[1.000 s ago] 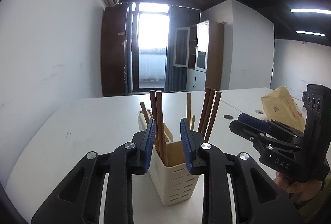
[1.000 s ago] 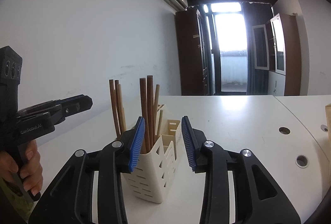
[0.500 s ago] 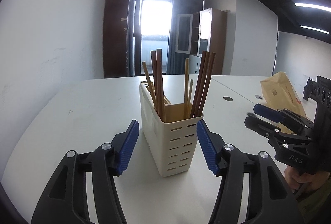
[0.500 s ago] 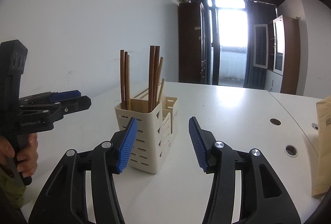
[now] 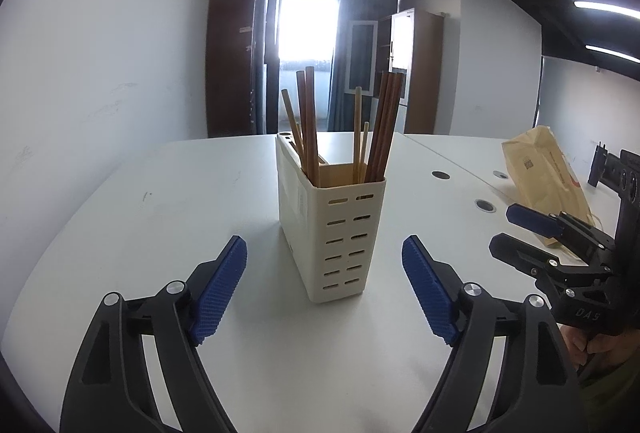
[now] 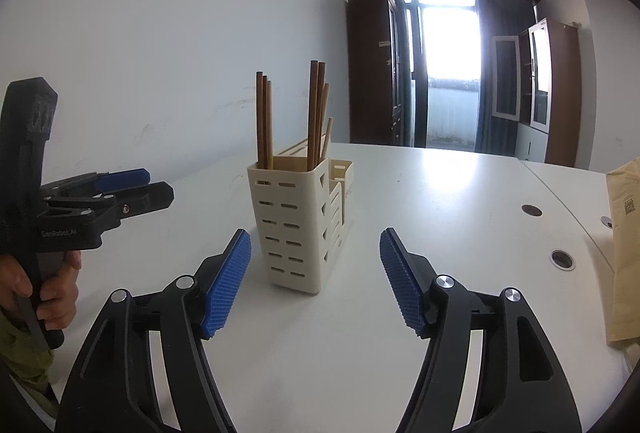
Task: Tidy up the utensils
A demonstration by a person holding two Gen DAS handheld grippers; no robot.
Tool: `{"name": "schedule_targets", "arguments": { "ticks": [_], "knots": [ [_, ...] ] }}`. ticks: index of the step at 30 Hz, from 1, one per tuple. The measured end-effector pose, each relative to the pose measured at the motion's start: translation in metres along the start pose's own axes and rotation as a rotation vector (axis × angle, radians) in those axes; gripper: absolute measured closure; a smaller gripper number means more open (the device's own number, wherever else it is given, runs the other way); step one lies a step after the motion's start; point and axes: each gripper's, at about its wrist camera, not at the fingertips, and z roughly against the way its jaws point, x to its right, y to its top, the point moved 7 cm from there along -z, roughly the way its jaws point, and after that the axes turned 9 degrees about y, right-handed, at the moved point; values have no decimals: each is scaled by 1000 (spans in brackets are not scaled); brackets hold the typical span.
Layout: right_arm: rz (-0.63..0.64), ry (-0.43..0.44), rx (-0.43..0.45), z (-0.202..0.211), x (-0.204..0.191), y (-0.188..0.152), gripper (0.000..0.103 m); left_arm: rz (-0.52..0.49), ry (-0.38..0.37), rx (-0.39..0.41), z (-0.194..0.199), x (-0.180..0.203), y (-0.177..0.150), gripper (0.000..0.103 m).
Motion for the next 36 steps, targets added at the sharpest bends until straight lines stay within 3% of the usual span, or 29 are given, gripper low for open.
{"name": "schedule_targets", "arguments": {
  "ticks": [12,21,27,36],
  "knots": [
    [23,22,-18,41,-22,-14,24,18,23,-22,36,-9,-29,15],
    [43,19,-15,75,-33,-25,12,-8,49,11,81,-13,-37,6],
    [58,-10,-3,98,-39,-32,6,8,62,-14,93,-23,-49,6],
    [-9,26,-20,105,-38,-47,6,10,93,-45,105,-34,-63,6]
  ]
}}
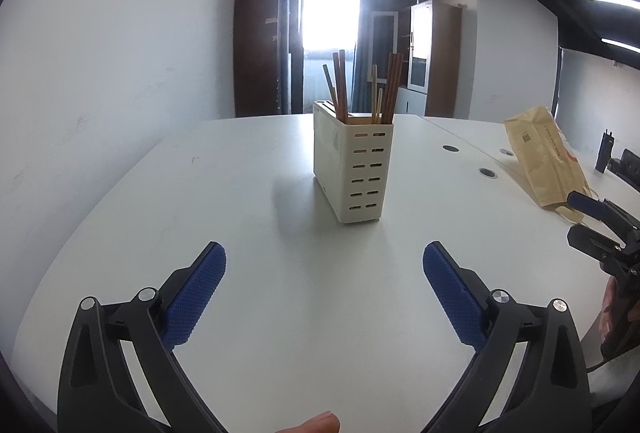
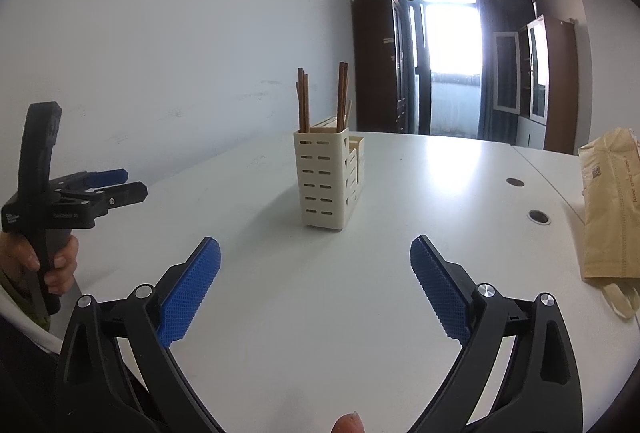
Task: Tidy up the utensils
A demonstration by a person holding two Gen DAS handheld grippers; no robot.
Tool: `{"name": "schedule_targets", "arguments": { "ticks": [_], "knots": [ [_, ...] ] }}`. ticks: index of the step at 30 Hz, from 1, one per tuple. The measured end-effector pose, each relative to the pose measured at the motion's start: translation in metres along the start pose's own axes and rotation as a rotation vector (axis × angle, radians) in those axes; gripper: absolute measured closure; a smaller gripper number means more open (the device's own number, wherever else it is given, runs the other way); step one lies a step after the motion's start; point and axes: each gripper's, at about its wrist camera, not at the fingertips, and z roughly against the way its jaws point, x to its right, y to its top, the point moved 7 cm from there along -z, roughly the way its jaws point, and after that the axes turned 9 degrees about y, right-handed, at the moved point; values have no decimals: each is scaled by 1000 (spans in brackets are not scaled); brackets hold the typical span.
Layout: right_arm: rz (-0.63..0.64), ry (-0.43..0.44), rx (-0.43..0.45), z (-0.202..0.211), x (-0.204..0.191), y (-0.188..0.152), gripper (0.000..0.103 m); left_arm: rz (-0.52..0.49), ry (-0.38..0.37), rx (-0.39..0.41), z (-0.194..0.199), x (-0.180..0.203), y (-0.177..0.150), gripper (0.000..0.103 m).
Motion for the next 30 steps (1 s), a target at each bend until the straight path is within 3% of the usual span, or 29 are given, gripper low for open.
{"name": "schedule_targets", "arguments": {
  "ticks": [30],
  "knots": [
    [-10,-13,-22,6,5,-2,5,-48,2,47,14,11,2,6]
  ]
}}
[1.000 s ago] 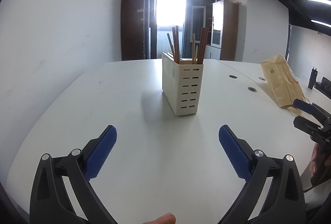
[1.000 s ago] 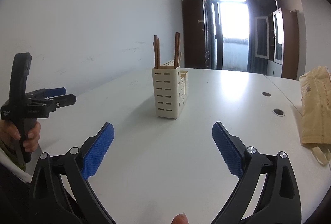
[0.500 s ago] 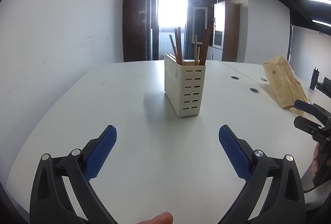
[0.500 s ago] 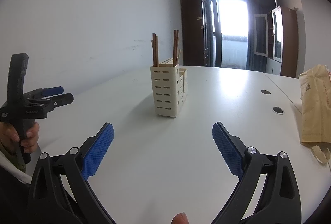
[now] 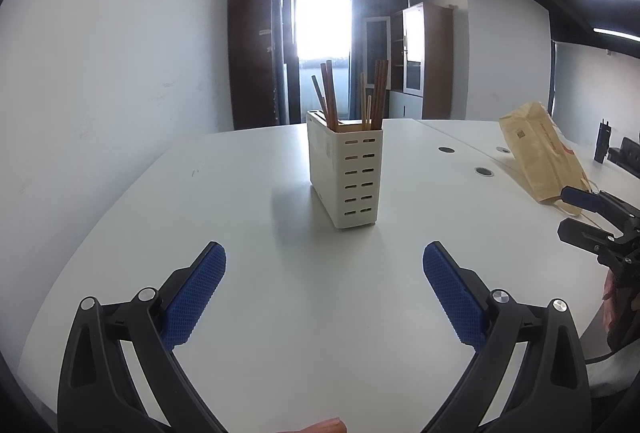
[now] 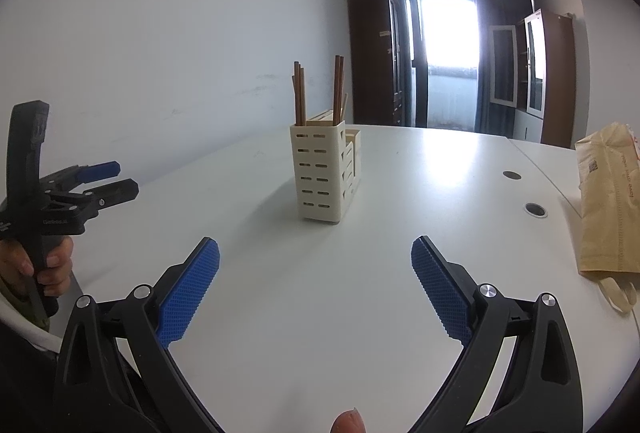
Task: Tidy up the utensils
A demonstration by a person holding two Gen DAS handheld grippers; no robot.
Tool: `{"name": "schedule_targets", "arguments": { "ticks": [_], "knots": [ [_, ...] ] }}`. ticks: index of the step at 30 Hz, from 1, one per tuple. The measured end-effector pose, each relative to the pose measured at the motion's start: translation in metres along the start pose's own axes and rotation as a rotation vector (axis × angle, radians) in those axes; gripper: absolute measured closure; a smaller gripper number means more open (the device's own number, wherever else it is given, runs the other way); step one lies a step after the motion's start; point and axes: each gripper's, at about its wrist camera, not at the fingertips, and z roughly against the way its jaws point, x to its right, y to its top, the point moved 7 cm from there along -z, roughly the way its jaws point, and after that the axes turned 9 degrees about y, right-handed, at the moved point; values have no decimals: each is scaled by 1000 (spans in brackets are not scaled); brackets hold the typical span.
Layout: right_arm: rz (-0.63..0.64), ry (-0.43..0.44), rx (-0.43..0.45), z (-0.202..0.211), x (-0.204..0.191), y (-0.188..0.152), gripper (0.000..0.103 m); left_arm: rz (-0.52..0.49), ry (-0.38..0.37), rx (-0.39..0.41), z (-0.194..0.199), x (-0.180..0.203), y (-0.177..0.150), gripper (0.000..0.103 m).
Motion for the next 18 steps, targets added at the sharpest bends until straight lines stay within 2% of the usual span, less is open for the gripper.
{"name": "schedule_targets", "arguments": {
  "ticks": [18],
  "knots": [
    [12,3,3,6,0,0,5,-35,-11,7,7,13,-1,6]
  ]
}}
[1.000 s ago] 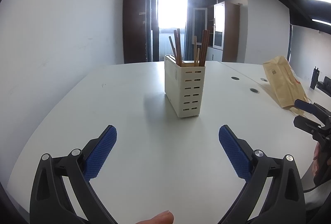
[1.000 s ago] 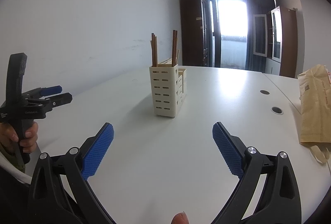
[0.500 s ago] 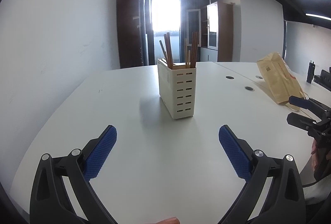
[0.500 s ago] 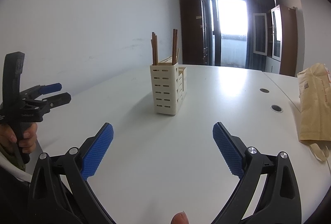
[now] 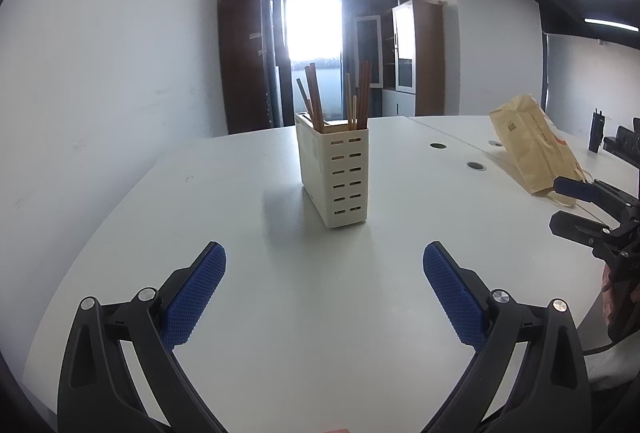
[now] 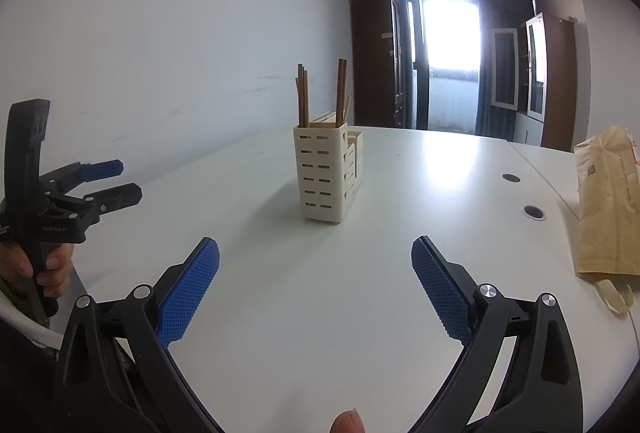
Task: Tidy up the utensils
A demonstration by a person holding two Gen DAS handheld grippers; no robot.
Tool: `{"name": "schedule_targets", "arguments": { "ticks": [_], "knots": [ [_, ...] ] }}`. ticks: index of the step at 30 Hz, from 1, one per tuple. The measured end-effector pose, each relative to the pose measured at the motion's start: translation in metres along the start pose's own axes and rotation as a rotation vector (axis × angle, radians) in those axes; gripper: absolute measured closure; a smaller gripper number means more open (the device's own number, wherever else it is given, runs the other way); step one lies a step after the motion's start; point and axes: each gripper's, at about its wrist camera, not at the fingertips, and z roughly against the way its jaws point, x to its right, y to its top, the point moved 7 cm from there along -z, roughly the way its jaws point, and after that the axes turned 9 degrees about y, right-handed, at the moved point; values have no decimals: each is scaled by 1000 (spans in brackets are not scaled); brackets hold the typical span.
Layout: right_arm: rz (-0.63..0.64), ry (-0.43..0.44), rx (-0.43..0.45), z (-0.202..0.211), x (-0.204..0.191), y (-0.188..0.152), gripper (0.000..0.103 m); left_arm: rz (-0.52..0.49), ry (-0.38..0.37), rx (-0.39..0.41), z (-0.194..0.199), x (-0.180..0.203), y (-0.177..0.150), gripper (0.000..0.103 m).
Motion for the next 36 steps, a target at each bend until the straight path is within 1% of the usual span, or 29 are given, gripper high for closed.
{"name": "schedule_targets", "arguments": {
  "ticks": [2,6,19,36],
  "knots": [
    [-1,1,1,0,0,1,5,-2,-12,7,2,1,0,6],
    [-1,3,-3,-1,-1,1,5,-13,-4,13,3,3,0,6],
    [3,11,-5,-1,-3,0,5,-25,-12,9,3,7,-1,6],
    [-5,23,-14,-2,-5,-3,5,-12,-13,1,4,3,-4,6]
  ]
}}
